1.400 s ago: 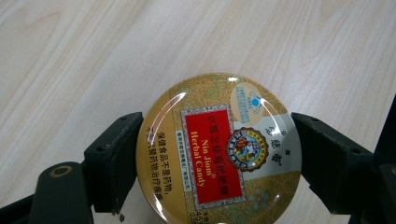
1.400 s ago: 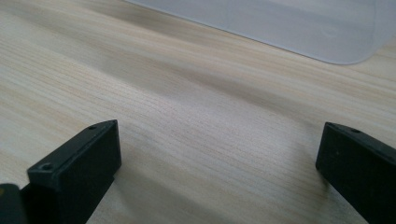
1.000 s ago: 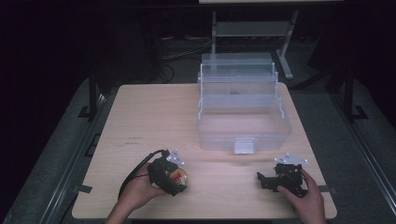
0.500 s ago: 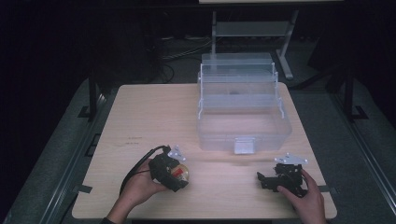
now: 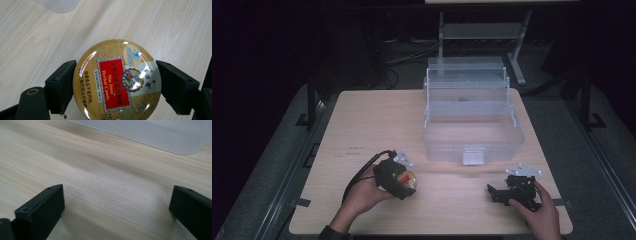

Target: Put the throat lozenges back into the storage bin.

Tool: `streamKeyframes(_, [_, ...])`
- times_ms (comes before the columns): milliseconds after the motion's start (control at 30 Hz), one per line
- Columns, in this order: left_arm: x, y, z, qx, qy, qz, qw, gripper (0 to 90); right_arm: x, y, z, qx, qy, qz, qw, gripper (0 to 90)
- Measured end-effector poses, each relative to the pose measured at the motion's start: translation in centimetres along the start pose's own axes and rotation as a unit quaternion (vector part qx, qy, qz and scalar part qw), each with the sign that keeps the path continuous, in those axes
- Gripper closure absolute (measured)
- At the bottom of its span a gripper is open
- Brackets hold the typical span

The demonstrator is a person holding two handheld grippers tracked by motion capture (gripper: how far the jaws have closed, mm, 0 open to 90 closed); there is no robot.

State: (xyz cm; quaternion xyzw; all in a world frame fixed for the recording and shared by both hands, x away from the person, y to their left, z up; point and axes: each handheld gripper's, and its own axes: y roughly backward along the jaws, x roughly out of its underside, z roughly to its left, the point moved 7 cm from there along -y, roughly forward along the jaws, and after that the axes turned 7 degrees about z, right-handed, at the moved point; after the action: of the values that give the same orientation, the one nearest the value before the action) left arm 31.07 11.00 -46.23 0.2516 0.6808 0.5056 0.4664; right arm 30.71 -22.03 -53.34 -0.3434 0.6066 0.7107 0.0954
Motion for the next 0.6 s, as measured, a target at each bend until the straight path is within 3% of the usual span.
streamKeyframes(600, [-1.7,1.0,0.7,-0.007,-0.012,-0.006,0.9999,19.6,0.0,0.0,0.0,0.000,-0.001,0.000,1.0000,0.0])
